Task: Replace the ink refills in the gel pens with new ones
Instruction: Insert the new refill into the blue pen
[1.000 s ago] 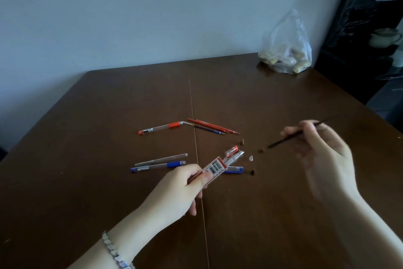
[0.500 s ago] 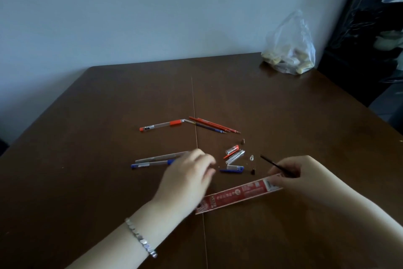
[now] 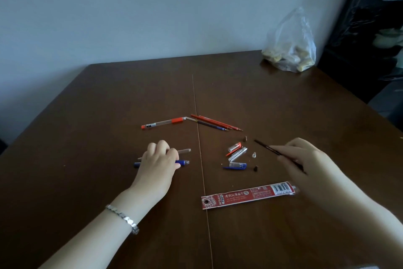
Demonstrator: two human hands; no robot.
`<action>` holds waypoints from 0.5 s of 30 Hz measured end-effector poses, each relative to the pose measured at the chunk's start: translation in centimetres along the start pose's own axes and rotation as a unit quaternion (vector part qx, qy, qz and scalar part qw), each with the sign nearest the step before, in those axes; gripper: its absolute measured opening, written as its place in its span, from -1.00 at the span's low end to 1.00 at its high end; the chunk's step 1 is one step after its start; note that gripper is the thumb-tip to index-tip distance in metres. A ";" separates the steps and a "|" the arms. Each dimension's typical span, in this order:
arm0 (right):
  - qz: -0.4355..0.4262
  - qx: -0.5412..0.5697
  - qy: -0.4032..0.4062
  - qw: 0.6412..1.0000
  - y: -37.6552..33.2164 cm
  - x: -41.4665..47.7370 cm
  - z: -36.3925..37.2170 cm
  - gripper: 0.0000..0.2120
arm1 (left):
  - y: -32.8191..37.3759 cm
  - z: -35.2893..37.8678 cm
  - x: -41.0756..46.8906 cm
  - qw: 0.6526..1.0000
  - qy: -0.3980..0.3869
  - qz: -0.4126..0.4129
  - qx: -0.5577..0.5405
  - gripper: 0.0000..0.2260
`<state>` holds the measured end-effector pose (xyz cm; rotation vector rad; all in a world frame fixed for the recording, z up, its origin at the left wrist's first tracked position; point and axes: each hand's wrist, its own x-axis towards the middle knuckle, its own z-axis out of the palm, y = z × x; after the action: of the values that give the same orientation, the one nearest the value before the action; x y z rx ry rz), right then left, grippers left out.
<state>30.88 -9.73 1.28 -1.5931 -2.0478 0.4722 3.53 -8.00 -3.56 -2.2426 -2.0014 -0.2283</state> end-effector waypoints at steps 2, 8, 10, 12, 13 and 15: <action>-0.031 0.034 0.031 0.998 -0.8 -0.1 0.5 -0.72 | 0.0 0.0 -0.2 0.999 -0.009 0.036 0.018 -0.84; -0.088 0.142 0.075 0.983 -3.4 -0.4 1.2 -0.75 | 2.2 -3.2 -1.9 0.965 0.039 0.013 -0.258 -0.82; -0.104 0.141 0.067 0.982 -4.0 -0.3 1.4 -0.77 | 3.0 -4.2 -2.4 0.942 0.059 0.014 -0.330 -0.83; -0.114 0.130 0.049 0.984 -4.3 -0.3 1.8 -0.79 | 3.3 -4.7 -2.8 0.930 0.056 0.022 -0.363 -0.81; -0.116 0.128 0.042 0.984 -4.3 -0.3 2.0 -0.79 | 3.4 -4.9 -2.8 0.926 0.051 0.025 -0.373 -0.80; -0.111 0.132 0.042 0.984 -4.0 -0.4 2.2 -0.80 | 3.3 -5.0 -3.0 0.926 0.043 0.028 -0.375 -0.79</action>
<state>26.49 -11.08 1.68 -1.1934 -1.9757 0.5571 6.38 -12.29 0.73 -2.6060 -2.0132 -1.2488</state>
